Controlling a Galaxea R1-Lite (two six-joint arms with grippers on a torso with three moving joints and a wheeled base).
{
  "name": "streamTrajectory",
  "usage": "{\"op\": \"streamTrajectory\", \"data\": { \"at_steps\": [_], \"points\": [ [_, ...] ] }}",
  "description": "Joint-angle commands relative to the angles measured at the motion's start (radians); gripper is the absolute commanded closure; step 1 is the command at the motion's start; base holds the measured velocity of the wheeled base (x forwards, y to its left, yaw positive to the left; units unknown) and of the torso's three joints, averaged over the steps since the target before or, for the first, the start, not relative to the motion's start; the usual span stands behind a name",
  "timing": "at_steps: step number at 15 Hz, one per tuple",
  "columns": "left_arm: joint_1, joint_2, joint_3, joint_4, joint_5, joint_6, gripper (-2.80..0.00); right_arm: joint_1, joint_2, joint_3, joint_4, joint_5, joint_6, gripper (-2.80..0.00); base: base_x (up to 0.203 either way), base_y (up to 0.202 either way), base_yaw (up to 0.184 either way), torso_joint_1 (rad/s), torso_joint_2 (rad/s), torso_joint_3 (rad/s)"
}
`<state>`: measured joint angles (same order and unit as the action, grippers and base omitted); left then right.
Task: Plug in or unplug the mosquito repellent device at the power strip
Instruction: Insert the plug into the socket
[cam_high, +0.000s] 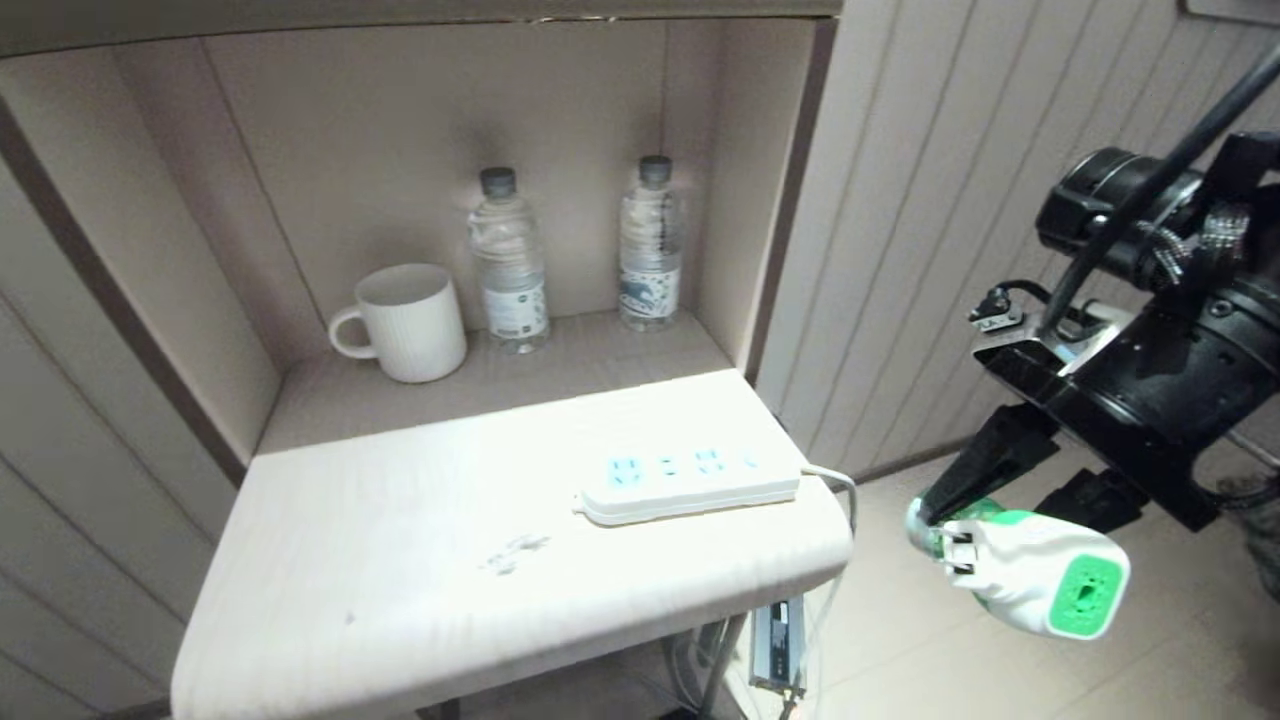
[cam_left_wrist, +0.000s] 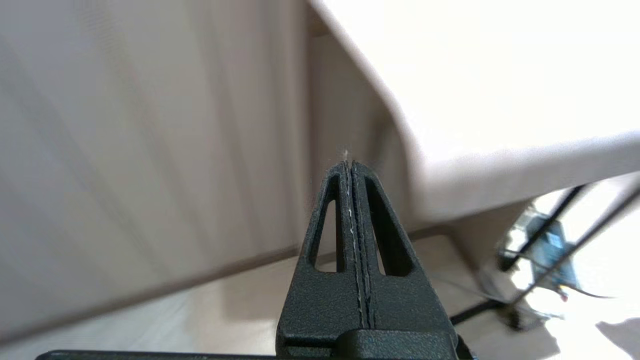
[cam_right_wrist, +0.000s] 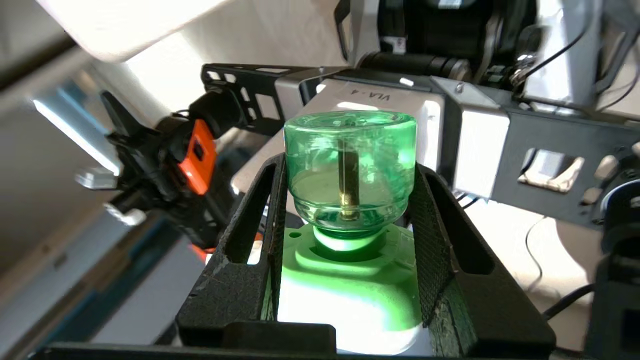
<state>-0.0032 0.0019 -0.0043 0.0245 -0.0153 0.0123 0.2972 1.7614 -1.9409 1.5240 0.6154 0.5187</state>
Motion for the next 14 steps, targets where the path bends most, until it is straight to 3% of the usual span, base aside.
{"op": "streamTrajectory", "data": {
  "at_steps": [1,3,6,14],
  "points": [
    [-0.001,0.0,0.0,0.0,0.0,0.0,0.0,0.0,-0.032,-0.005,0.046,-0.027,-0.022,0.0,-0.004,0.0,-0.169,0.002,0.0,0.006],
    [0.0,0.0,0.0,0.0,0.0,0.0,0.0,0.005,-0.04,0.008,0.046,-0.083,-0.088,0.0,-0.003,0.008,-0.139,0.002,0.0,0.006],
    [0.0,0.0,0.001,0.0,0.0,0.0,0.0,0.013,-0.068,0.017,0.046,-0.101,-0.142,0.0,0.0,0.001,-0.024,0.001,0.0,0.0],
    [0.0,0.0,0.0,0.0,0.0,0.0,0.0,0.001,-0.132,0.019,0.046,-0.132,-0.491,0.0,0.0,0.0,0.0,0.0,0.0,0.0]
  ]
}}
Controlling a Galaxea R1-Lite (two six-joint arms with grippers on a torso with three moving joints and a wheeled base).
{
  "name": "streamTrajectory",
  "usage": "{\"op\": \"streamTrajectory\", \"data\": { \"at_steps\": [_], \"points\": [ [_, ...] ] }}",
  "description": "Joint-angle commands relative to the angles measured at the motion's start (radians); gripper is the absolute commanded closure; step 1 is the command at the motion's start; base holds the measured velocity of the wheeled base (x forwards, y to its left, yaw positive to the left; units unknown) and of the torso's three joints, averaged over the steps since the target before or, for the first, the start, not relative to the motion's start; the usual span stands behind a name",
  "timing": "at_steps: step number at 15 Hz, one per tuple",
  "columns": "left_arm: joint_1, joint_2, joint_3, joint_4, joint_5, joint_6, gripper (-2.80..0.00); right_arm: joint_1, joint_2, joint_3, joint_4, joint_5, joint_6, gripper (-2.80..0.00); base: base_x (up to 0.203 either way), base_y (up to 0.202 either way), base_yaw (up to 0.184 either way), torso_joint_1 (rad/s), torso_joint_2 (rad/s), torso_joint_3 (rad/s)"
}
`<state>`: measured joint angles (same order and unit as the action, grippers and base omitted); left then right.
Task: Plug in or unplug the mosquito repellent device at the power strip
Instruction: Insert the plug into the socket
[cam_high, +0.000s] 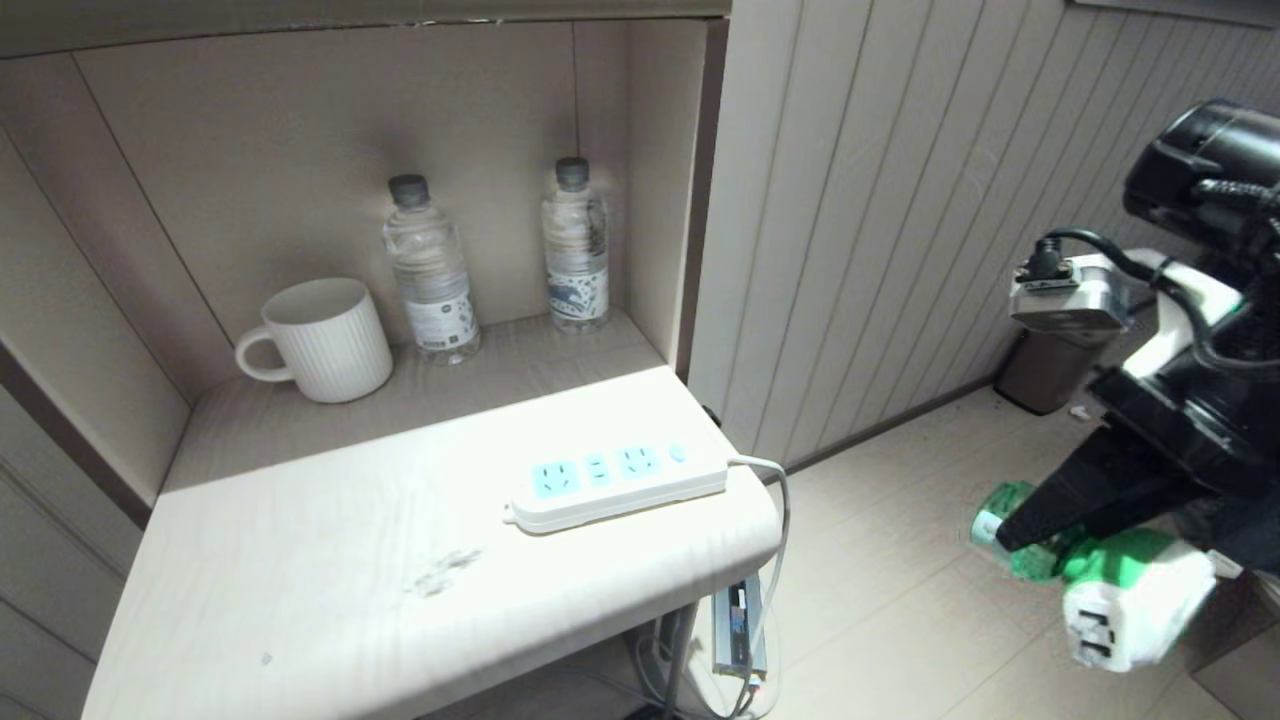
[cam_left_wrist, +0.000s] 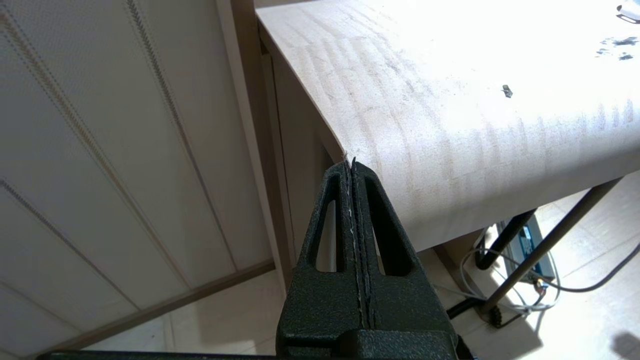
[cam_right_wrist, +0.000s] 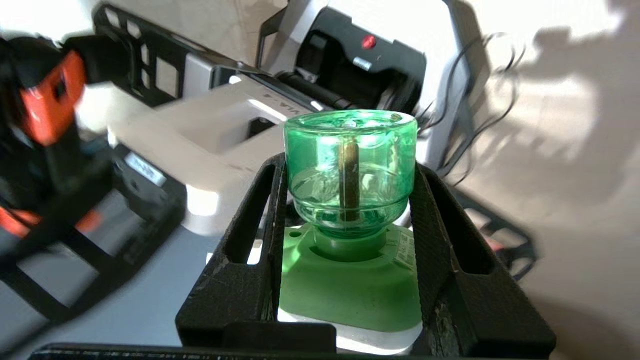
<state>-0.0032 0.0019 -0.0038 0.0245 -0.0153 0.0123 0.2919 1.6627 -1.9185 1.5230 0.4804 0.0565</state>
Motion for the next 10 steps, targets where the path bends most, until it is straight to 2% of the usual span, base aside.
{"op": "streamTrajectory", "data": {
  "at_steps": [1,2,4,5,9,10],
  "points": [
    [0.0,0.0,0.0,0.0,0.0,0.0,0.0,0.012,-0.064,-0.002,0.047,0.002,-0.036,0.0,0.0,0.0,0.0,0.0,0.0,0.0],
    [0.0,0.0,0.0,0.0,0.0,0.0,0.0,0.015,-0.106,-0.001,0.037,-0.002,-0.038,0.0,0.0,0.0,0.0,0.0,0.0,0.0],
    [0.0,0.0,-0.001,0.0,0.0,0.0,0.0,0.017,-0.197,0.001,-0.095,-0.055,-0.044,0.0,0.0,0.0,0.0,0.0,0.0,0.0],
    [0.0,0.0,-0.001,0.0,0.0,0.0,0.0,0.019,-0.228,0.0,-0.166,-0.15,-0.047,0.0,0.0,0.0,0.0,0.0,0.0,0.0],
    [0.0,0.0,-0.001,0.0,0.0,0.0,0.0,0.027,-0.262,-0.014,-0.334,-0.633,-0.05,0.0,0.0,0.0,0.0,0.0,0.0,0.0],
    [0.0,0.0,-0.001,0.0,0.0,0.0,0.0,0.06,-0.266,-0.014,-0.348,-0.715,-0.043,0.0,0.0,0.0,0.0,0.0,0.0,0.0]
  ]
}}
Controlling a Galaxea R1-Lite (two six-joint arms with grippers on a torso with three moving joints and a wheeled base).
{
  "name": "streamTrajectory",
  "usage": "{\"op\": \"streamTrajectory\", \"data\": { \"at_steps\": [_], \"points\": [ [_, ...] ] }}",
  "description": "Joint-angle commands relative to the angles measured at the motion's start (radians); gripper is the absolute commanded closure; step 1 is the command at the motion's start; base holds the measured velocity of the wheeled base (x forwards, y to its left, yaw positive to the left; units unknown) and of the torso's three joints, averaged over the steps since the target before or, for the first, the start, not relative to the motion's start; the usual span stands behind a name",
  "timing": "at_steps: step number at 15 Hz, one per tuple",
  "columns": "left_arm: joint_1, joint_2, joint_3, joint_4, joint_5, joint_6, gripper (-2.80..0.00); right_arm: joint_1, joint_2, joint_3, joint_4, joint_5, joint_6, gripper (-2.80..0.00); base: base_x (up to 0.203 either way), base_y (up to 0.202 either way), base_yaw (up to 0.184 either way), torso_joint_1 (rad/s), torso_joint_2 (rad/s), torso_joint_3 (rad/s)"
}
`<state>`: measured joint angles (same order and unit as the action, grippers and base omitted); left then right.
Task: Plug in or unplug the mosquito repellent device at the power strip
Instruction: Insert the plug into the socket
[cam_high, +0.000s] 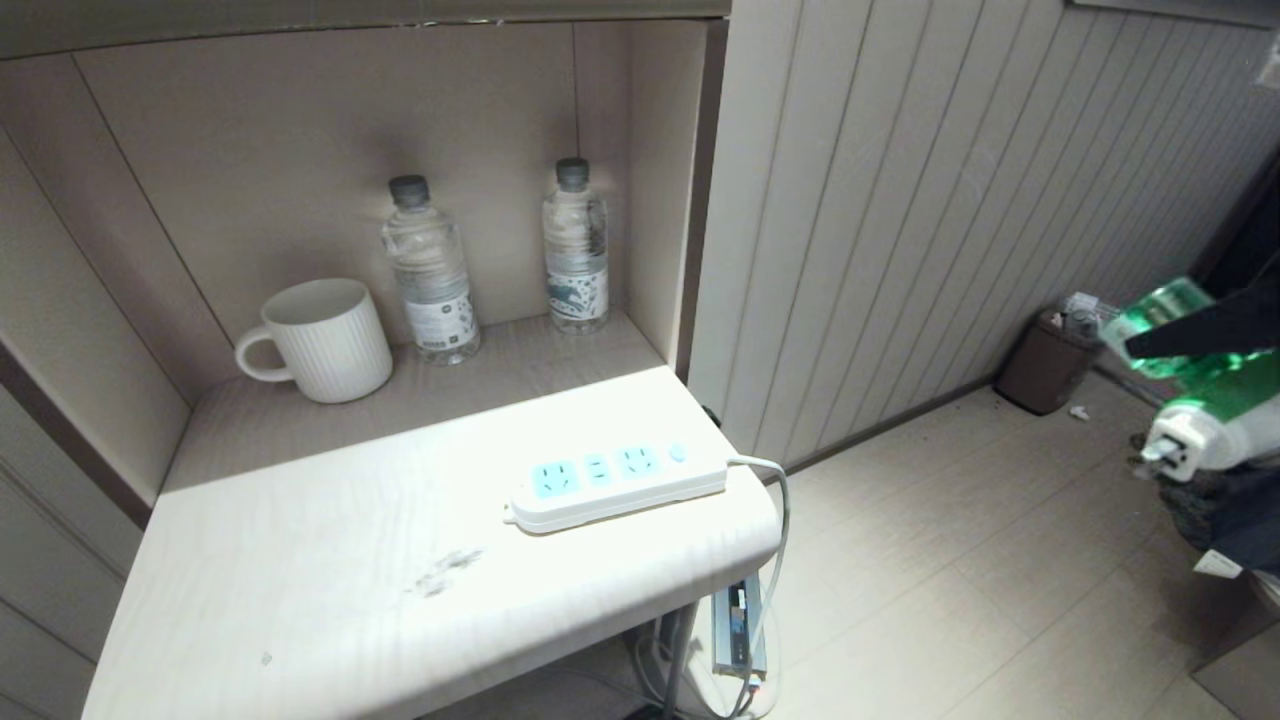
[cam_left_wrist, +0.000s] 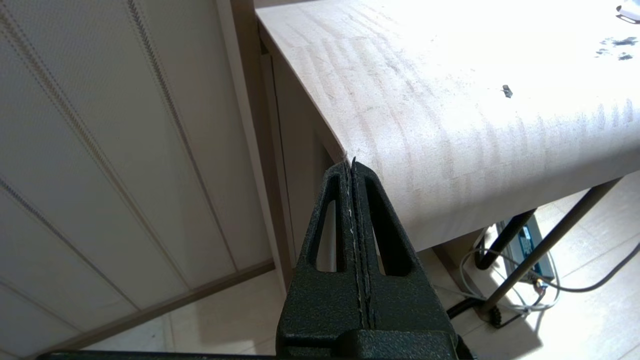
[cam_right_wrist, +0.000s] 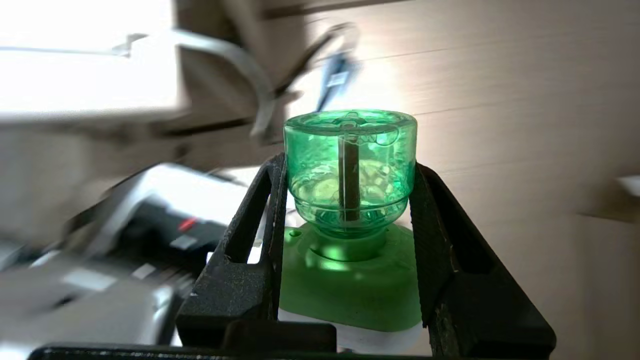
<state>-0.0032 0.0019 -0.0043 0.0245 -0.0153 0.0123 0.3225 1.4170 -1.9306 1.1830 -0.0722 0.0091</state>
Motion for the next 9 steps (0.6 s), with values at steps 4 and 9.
{"op": "streamTrajectory", "data": {
  "at_steps": [4,9],
  "points": [
    [0.0,0.0,0.0,0.0,0.0,0.0,0.0,0.137,-0.097,0.069,-0.115,-0.269,0.087,0.0,0.0,0.0,0.0,0.0,0.0,0.0],
    [0.0,0.0,0.0,0.0,0.0,0.0,0.0,0.156,-0.101,0.087,-0.183,-0.399,0.155,0.0,0.0,0.0,0.0,0.0,0.0,0.0]
  ]
}}
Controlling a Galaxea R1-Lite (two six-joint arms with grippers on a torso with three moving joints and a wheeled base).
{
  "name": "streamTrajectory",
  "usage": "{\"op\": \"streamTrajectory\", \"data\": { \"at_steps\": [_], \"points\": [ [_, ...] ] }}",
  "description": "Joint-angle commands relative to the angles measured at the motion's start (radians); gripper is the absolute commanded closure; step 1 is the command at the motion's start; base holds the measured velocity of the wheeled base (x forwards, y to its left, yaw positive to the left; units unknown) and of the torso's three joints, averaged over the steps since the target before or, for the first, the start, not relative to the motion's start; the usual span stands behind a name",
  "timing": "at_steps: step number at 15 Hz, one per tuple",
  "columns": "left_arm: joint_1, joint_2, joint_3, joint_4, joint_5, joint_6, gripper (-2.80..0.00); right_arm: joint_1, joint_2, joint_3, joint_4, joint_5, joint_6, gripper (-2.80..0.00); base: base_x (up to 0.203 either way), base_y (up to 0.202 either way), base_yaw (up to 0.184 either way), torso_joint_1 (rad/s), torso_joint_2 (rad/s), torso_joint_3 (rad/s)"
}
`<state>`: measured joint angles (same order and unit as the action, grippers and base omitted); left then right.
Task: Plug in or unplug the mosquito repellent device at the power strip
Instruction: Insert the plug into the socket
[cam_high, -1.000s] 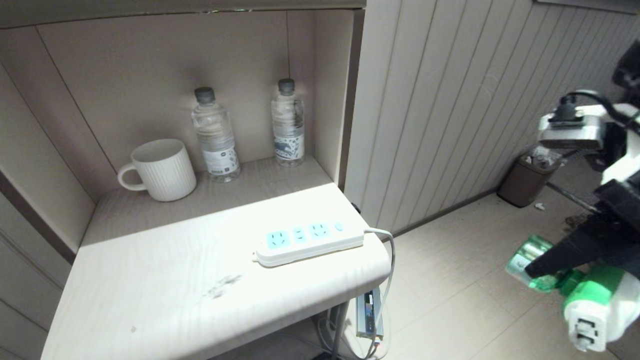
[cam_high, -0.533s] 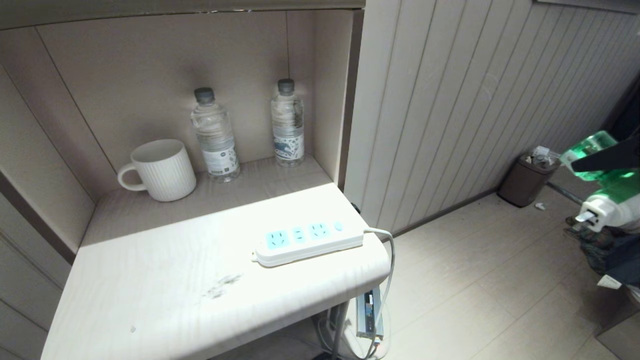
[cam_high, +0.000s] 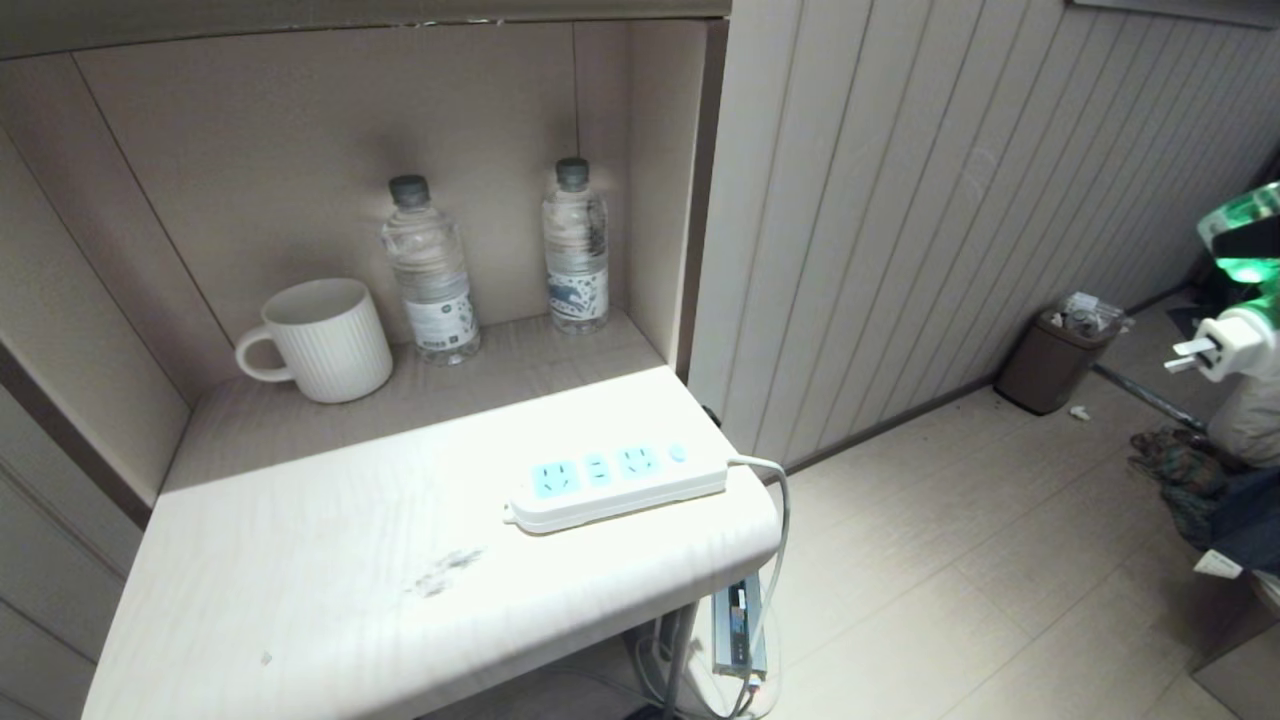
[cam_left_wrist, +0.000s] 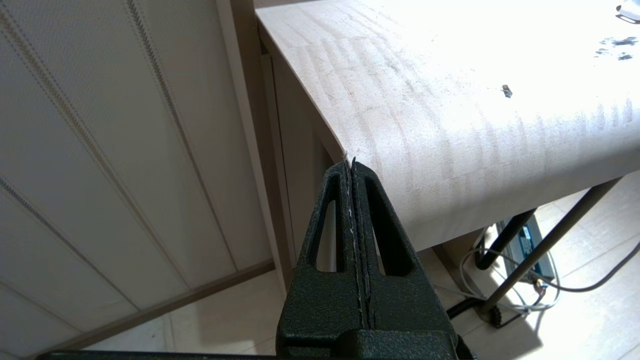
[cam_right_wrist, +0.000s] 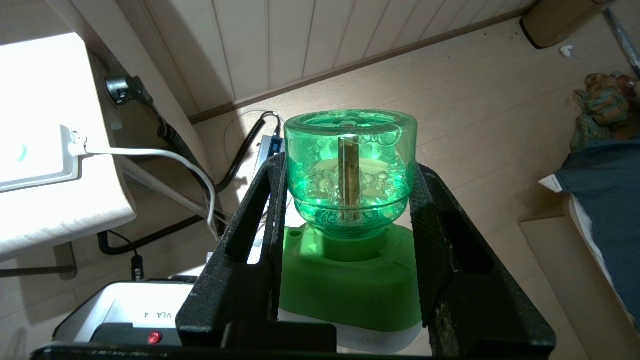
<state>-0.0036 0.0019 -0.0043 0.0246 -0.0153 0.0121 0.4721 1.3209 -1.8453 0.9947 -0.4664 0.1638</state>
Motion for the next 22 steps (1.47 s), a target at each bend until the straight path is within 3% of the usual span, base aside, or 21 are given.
{"op": "streamTrajectory", "data": {
  "at_steps": [1,16,22],
  "points": [
    [-0.001,0.0,0.001,0.0,0.0,0.0,0.0,0.009,-0.008,0.004,0.011,-0.004,0.002,0.0,0.0,0.0,0.0,0.0,0.0,0.0],
    [0.001,0.0,0.0,0.0,0.0,0.0,0.0,0.04,-0.02,0.075,0.004,0.0,0.038,0.0,0.0,0.0,0.0,0.0,0.0,0.0],
    [-0.001,0.0,0.0,0.0,0.0,0.0,0.0,0.04,-0.017,0.085,0.002,0.0,0.045,0.0,0.0,-0.009,0.143,0.001,0.0,0.004]
  ]
}}
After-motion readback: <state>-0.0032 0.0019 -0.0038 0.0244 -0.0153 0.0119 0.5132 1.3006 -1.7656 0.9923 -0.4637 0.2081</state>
